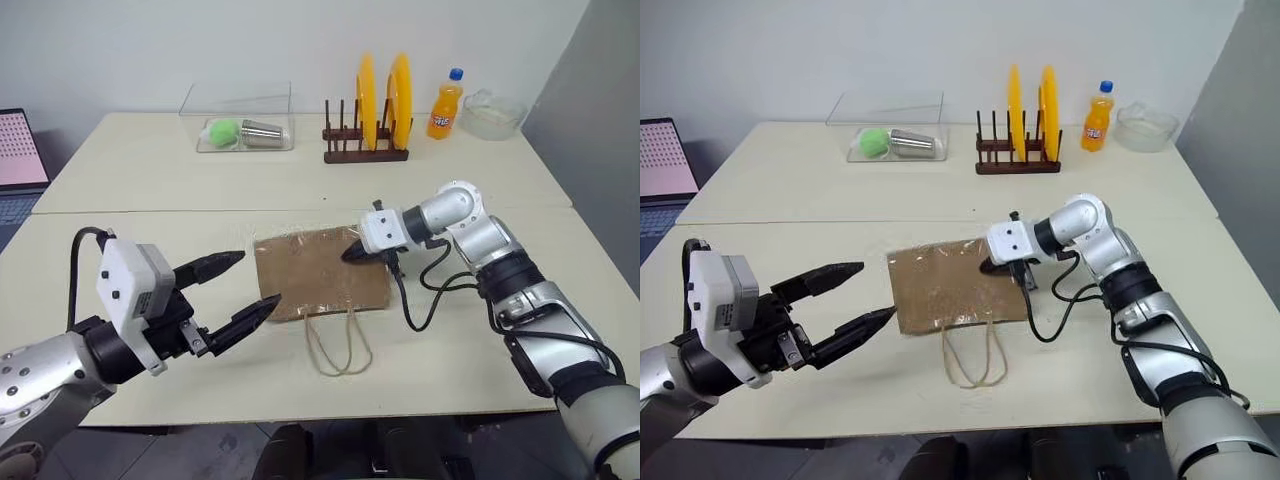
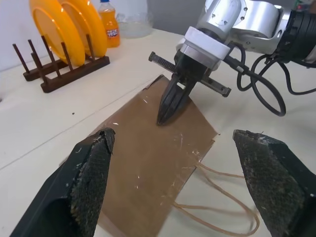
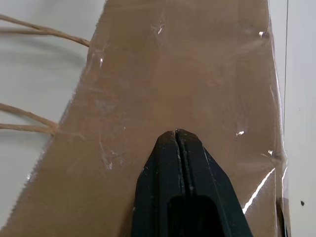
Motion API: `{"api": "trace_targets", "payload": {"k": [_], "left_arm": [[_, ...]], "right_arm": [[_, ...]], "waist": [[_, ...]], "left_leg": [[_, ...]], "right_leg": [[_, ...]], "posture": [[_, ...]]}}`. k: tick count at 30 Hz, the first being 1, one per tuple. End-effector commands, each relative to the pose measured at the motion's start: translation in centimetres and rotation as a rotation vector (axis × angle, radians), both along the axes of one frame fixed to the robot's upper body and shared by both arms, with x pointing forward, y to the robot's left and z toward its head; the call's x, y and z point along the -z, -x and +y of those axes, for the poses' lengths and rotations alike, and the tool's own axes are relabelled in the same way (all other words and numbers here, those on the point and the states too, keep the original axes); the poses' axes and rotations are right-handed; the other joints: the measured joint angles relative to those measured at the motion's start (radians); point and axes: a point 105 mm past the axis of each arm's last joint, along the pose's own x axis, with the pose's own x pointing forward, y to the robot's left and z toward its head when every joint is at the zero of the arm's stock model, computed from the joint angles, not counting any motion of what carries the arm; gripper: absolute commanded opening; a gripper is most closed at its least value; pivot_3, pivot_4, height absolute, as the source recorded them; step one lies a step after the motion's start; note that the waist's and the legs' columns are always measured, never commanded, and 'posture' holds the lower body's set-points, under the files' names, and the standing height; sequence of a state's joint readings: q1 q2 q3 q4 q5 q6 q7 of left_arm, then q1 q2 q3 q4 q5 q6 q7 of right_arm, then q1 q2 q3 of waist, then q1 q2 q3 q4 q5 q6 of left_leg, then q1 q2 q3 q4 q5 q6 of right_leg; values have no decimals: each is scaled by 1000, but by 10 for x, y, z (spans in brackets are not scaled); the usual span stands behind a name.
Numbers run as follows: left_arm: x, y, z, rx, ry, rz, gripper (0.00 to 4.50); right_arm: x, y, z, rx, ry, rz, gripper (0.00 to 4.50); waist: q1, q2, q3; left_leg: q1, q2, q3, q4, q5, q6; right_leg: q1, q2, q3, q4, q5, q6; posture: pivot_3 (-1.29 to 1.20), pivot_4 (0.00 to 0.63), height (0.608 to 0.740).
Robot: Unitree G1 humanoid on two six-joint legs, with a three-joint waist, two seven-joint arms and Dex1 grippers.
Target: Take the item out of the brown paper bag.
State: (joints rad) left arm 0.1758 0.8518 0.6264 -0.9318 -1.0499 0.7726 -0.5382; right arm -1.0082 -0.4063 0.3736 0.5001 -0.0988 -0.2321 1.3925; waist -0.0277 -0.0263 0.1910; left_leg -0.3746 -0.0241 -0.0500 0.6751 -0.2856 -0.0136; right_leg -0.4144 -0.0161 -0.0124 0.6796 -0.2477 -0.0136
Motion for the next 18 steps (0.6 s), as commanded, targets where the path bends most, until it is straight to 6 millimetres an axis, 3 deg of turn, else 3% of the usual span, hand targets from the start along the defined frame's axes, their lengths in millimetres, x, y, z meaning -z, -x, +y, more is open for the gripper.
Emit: {"api": "trace_targets", "payload": {"k": [1,4,7,9,12,18], "left_arm": [[-3,-2,-5,41,-44,-28,4061],[4,-1,-11,126,-163,-21,4061],[17,0,-16,265,-306,9,4061],[25,-7,-15,335,-396,-14,4061],[34,-16,-15,425,-492,-57,4483],[60,-29,-23,635,-706,-195,4483]], "right_arm": [[-32,8,-1,-17,-68,-61,37],[-46,19,-12,9,-140,-16,37],[-46,45,-28,36,-228,108,37],[-36,64,-37,69,-253,197,37],[-22,84,-44,152,-282,273,0],[8,122,-53,308,-304,375,0]], "waist": [[1,0,0],[3,0,0],[19,1,1],[28,1,1],[29,3,1],[29,3,1]], "left_leg": [[0,0,0,0,0,0],[-1,0,-1,0,0,0],[-2,0,-2,-1,0,0],[-3,0,-2,-1,0,0],[-3,0,-1,-4,0,0],[-2,0,0,-10,0,0]], "right_leg": [[0,0,0,0,0,0],[0,0,-1,0,0,0],[0,0,-2,-2,0,0],[0,0,-2,-3,0,0],[0,0,-1,-6,-1,0],[-2,0,-1,-6,-4,4]], "posture": [[0,150,740],[0,150,740],[0,150,740],[0,150,740],[0,150,740],[0,150,740]]}}
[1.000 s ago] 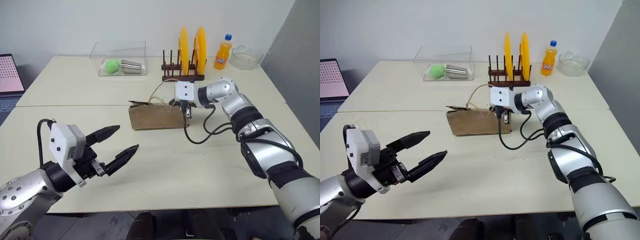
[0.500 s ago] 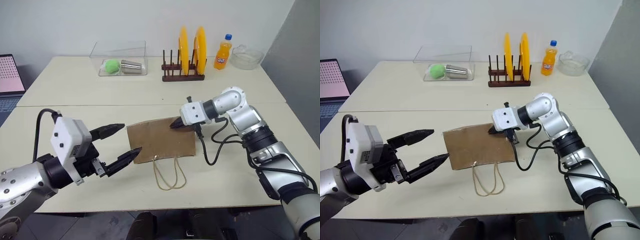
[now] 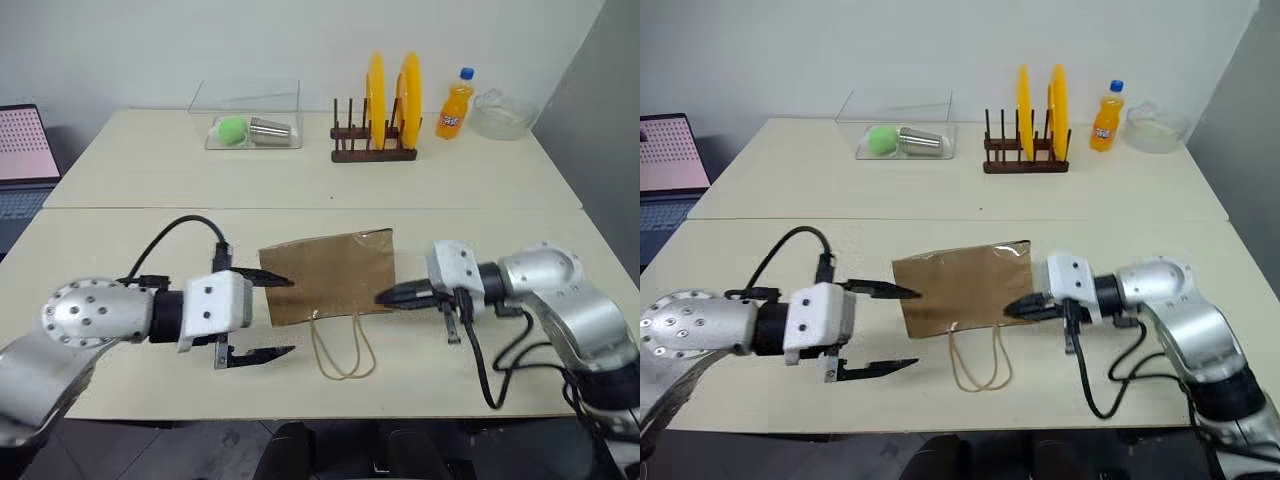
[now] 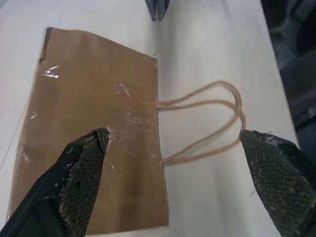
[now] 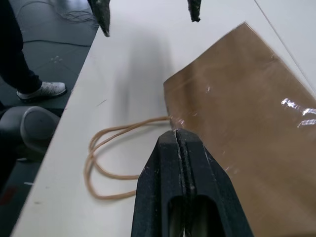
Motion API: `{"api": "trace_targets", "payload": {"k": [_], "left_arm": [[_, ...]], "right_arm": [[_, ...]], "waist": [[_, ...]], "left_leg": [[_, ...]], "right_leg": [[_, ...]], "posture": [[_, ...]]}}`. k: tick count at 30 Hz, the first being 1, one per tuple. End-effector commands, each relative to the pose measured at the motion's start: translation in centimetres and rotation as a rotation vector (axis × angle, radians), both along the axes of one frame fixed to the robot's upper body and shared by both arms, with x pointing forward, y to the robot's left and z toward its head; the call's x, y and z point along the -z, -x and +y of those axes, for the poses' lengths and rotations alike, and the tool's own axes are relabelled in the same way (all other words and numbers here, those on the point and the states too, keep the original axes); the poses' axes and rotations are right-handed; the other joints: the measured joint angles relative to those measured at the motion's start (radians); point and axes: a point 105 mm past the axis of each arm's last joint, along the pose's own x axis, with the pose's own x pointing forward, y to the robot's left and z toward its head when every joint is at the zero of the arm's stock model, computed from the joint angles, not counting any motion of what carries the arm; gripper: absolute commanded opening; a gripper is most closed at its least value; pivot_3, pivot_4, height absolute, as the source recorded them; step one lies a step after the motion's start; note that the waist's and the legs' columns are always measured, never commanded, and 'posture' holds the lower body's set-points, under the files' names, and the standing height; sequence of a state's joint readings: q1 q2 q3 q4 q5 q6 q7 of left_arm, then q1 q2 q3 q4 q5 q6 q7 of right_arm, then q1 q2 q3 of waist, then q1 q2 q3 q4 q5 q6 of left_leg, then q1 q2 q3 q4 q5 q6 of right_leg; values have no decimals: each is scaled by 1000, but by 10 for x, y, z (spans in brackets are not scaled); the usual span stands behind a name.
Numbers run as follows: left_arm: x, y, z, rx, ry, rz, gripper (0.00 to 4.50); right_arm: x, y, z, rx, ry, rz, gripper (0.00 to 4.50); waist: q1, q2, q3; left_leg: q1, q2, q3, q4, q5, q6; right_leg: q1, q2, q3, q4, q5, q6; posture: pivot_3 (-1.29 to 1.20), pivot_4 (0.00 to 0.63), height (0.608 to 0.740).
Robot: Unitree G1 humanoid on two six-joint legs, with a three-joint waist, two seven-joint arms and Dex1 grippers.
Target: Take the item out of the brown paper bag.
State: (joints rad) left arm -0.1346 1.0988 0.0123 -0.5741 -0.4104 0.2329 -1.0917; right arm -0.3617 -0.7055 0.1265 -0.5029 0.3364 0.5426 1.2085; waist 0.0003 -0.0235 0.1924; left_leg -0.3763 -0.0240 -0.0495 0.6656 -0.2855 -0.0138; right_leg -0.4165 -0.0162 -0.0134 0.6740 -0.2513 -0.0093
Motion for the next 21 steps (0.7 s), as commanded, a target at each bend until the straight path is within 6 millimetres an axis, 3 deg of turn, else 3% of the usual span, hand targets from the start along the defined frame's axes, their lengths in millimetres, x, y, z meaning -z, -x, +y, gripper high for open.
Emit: {"api": "trace_targets", "payload": {"k": [1,4,9,12,19,21], "left_arm": [[14,-4,-5,145,-113,-91,4483],[22,-9,-12,249,-153,-109,4483],[26,-14,-26,331,-137,-117,4483],[31,-13,-31,375,-150,-124,4500],[48,-14,-39,459,-204,-163,4500],[52,-16,-42,476,-209,-178,4500]], "right_arm": [[1,21,-1,58,-14,-8,0],[10,32,-2,163,-50,56,0],[5,35,-5,272,-100,24,0],[4,38,-8,287,-81,17,624],[5,55,-11,267,-2,55,2974],[5,59,-10,264,8,63,2974]], "waist": [[1,0,0],[0,-1,0],[-3,-1,-1],[-3,-2,-1],[-2,-2,-1],[-2,-2,-1]], "left_leg": [[0,0,0,0,0,0],[-2,0,0,0,0,0],[-3,0,1,1,0,0],[-3,0,1,1,0,0],[-3,0,0,1,0,0],[-3,0,0,2,0,0]], "right_leg": [[0,0,0,0,0,0],[-2,0,0,0,0,0],[-3,0,0,0,1,2],[-3,0,0,0,1,2],[-3,2,0,0,1,3],[-2,2,0,0,1,3]], "posture": [[0,150,740],[0,150,740],[0,150,740],[0,150,740],[0,150,740],[0,150,740]]}}
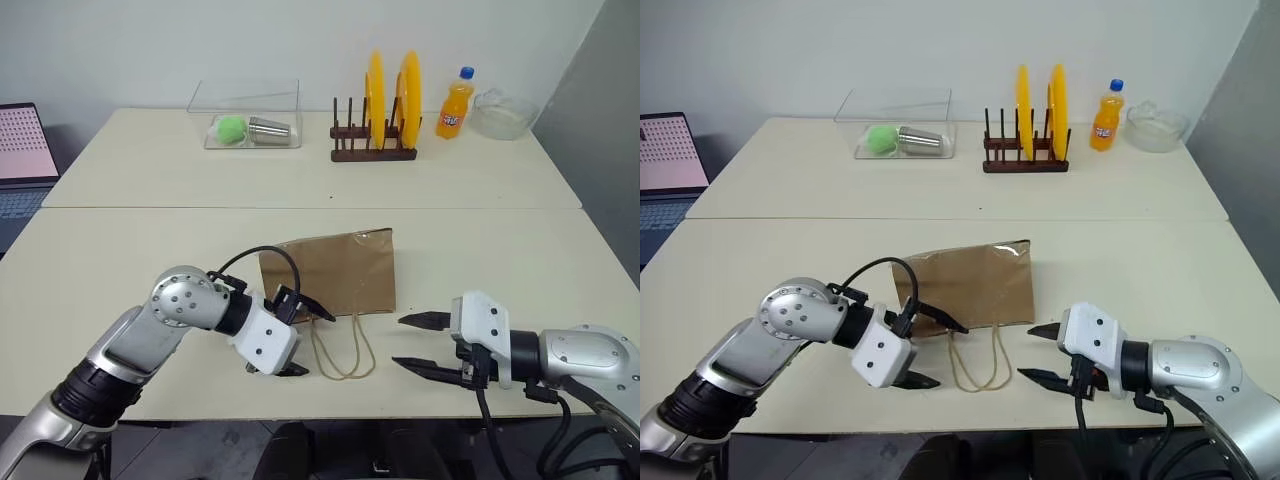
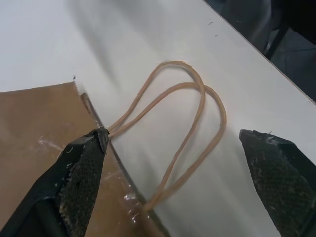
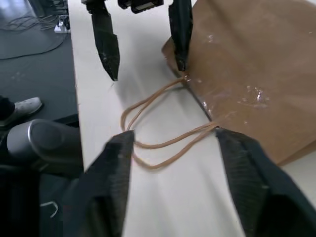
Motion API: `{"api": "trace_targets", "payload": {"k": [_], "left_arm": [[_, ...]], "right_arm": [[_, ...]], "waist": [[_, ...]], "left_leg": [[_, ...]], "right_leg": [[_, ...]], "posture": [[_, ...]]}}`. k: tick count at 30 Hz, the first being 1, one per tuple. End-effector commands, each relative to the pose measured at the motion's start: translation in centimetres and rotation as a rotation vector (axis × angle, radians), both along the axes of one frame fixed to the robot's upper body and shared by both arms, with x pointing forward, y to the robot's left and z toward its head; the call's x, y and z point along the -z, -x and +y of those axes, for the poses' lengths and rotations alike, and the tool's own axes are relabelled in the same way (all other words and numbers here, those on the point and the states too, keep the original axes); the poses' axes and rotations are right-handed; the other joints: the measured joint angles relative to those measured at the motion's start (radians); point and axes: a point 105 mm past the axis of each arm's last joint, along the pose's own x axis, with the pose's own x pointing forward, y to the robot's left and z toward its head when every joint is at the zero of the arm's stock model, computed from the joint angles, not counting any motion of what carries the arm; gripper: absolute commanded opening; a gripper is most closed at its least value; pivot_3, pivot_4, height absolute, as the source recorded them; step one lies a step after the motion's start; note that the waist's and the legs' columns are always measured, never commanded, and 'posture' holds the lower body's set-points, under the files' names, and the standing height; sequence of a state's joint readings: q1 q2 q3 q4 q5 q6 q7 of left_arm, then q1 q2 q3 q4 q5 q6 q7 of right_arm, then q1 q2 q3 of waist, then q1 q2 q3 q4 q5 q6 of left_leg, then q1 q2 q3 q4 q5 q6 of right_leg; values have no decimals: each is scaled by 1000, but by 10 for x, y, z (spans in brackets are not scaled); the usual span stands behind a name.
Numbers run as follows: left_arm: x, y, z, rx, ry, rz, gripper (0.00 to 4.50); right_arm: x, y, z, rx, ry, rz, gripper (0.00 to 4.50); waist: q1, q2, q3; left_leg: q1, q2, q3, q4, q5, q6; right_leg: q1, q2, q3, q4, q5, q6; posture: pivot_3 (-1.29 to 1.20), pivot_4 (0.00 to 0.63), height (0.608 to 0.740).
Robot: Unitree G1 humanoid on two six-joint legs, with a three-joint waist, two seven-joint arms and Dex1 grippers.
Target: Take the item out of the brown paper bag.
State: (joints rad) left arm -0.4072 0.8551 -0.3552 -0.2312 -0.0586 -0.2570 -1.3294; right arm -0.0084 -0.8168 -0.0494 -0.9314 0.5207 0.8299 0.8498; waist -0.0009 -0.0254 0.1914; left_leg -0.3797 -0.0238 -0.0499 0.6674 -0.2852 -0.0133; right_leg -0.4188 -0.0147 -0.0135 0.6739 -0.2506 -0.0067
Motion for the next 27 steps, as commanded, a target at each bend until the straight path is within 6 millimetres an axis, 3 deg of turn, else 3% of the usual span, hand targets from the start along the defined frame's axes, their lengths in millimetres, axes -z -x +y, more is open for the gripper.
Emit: {"api": "trace_targets", "payload": {"k": [1,12,21,24,27], "left_arm": [[4,-4,-7,56,-15,-58,4500],[36,-18,-23,110,-27,-118,4500],[49,-17,-35,131,-28,-94,4500],[56,-14,-31,152,-68,-77,3921],[63,-9,-25,179,-116,-51,2971]], "right_arm": [[-6,12,6,-19,0,-17,2974],[0,21,0,41,6,17,2974],[6,29,-3,62,7,41,2974],[6,30,-3,66,6,39,3038],[6,31,-3,67,1,37,3038]], "waist": [[0,0,0],[1,-1,-1],[2,0,-4],[2,1,-5],[2,1,-6]], "left_leg": [[0,0,0,0,0,0],[0,0,0,1,0,0],[11,0,0,-2,0,1],[11,0,0,-2,0,1],[11,0,0,-2,0,1]], "right_leg": [[0,0,0,0,0,0],[1,0,0,0,0,1],[16,0,0,-12,3,6],[16,0,1,-12,3,6],[16,0,0,-12,3,6]], "posture": [[0,150,740],[0,150,740],[0,150,740],[0,150,740],[0,150,740]]}}
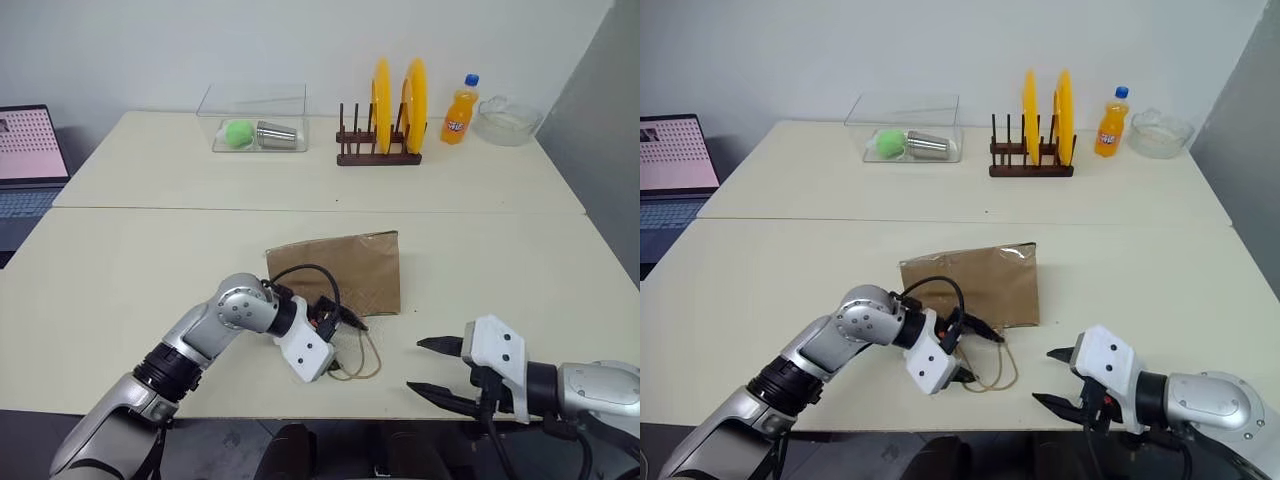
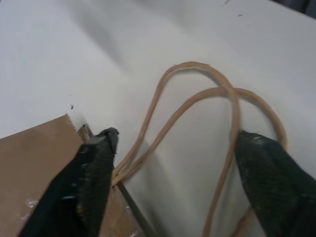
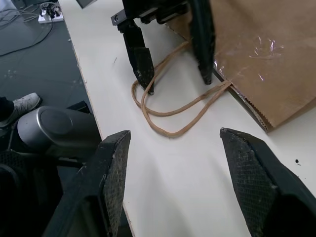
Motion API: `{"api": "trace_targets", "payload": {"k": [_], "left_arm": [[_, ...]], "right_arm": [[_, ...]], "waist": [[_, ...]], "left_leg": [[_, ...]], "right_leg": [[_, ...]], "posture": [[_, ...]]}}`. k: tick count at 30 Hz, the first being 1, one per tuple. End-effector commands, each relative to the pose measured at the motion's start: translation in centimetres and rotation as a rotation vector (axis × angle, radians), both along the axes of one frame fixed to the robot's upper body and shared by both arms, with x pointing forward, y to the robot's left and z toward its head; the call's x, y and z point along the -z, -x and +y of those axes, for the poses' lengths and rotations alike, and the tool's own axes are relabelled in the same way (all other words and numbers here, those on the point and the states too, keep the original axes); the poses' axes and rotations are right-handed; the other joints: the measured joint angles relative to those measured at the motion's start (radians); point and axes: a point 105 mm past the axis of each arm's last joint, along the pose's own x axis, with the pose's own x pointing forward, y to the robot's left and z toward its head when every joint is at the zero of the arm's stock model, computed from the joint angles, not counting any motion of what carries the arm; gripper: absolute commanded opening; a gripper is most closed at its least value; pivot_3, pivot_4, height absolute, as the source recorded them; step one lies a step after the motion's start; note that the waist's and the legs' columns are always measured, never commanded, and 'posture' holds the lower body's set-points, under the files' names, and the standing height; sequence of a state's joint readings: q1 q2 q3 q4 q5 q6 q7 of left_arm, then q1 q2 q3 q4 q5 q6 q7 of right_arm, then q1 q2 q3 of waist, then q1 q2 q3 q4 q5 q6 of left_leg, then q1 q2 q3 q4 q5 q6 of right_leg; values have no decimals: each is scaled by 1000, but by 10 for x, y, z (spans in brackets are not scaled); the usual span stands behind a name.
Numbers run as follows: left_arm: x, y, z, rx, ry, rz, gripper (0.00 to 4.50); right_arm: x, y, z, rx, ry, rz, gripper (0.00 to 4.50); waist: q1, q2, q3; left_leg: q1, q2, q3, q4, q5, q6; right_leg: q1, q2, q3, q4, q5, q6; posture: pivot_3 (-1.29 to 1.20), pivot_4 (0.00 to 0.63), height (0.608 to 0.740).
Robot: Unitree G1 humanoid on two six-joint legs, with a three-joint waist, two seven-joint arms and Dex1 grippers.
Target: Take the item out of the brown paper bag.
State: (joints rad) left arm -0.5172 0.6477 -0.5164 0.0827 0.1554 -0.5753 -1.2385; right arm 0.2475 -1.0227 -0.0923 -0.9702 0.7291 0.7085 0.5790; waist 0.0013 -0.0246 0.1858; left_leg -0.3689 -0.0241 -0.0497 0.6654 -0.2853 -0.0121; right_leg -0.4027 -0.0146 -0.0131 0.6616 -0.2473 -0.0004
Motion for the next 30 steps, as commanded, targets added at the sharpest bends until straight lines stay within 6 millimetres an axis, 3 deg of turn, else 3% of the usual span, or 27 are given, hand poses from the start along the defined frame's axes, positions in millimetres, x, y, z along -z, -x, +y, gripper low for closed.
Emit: {"api": "trace_targets", "payload": {"k": [1,5,9,16,20,25,30], "left_arm": [[25,8,13,23,-137,51,2644],[25,11,14,26,-146,76,1378],[5,7,6,-45,-41,144,92],[-61,-12,-7,-258,236,359,35],[-87,-20,-9,-310,310,419,35],[-94,-25,-3,-336,311,426,35],[-93,-26,0,-349,307,422,35]], "right_arm": [[-13,12,13,-69,-21,-62,3038],[-10,11,10,-76,23,-83,3038],[-9,10,12,-101,55,-124,3038],[-4,10,21,-227,115,-185,3038],[1,7,29,-287,134,-219,3038],[10,-14,46,-331,145,-288,3038],[16,-50,67,-314,154,-379,3038]], "waist": [[0,0,-1],[0,0,-3],[-1,0,-3],[-3,-1,-2],[-3,-1,-2],[-8,-2,-1],[-6,-2,-1]], "left_leg": [[0,0,0,0,0,0],[0,0,0,0,0,0],[0,0,0,0,0,0],[-3,1,-1,0,0,0],[-3,1,-1,0,0,0],[-2,1,-1,0,0,0],[-2,1,-1,0,0,-1]], "right_leg": [[0,0,0,0,0,0],[0,0,0,0,0,0],[0,0,0,0,0,0],[-2,1,-1,0,0,0],[-2,1,-1,-1,0,0],[-3,1,-1,-1,0,0],[-3,1,0,0,0,0]], "posture": [[0,150,740],[0,150,740],[0,150,740],[0,150,740],[0,150,740],[0,150,740],[0,150,740]]}}
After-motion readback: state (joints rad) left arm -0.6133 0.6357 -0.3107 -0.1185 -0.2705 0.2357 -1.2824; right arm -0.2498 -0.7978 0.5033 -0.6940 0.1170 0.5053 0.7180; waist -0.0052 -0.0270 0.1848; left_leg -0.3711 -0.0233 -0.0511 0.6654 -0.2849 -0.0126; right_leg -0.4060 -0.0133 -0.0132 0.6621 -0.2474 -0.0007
